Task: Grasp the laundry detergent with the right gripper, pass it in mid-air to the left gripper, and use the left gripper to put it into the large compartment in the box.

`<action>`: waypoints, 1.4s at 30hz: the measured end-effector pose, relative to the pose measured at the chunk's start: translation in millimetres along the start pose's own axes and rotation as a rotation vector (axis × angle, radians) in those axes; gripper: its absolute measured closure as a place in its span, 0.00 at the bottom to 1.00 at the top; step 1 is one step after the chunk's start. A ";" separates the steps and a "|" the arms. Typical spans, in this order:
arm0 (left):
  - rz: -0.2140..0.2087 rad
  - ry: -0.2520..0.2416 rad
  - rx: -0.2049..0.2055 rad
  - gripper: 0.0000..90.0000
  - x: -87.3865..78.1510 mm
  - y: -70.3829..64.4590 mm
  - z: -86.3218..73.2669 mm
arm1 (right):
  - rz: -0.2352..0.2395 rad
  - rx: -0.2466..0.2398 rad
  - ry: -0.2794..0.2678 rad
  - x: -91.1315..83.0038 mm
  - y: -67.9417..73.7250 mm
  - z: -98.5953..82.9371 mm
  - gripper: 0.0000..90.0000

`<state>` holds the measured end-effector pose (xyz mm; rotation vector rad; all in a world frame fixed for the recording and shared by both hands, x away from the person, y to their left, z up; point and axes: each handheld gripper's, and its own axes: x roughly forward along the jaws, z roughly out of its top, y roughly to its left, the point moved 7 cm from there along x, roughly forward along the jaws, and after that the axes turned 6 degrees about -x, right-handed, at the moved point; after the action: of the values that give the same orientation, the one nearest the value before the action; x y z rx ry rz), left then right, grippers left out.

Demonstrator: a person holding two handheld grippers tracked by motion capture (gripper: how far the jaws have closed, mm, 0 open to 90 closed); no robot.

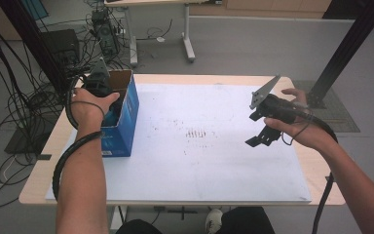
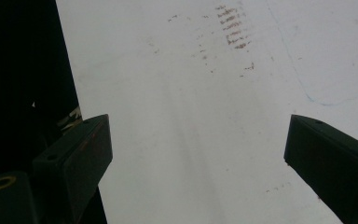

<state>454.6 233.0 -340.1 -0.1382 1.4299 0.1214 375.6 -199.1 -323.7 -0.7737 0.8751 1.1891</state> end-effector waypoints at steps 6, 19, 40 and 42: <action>-0.006 -0.012 0.002 0.35 -6.0 -0.7 -0.8 | -0.004 -0.003 -0.004 -1.1 1.7 1.0 0.08; 0.008 -0.068 0.018 0.28 -44.9 -2.7 -6.7 | -0.007 0.012 -0.005 -1.2 2.6 0.4 0.08; -0.084 -0.139 0.243 0.08 -97.0 -89.0 -31.7 | 0.004 0.060 0.063 3.1 -18.9 7.9 0.08; -0.101 -0.135 0.257 0.08 -94.8 -99.0 -33.3 | 0.008 0.067 0.072 3.9 -21.8 6.0 0.08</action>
<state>425.5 129.8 -248.5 0.0091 1.2889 -0.1337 398.3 -196.7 -323.3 -0.7632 0.9738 1.1391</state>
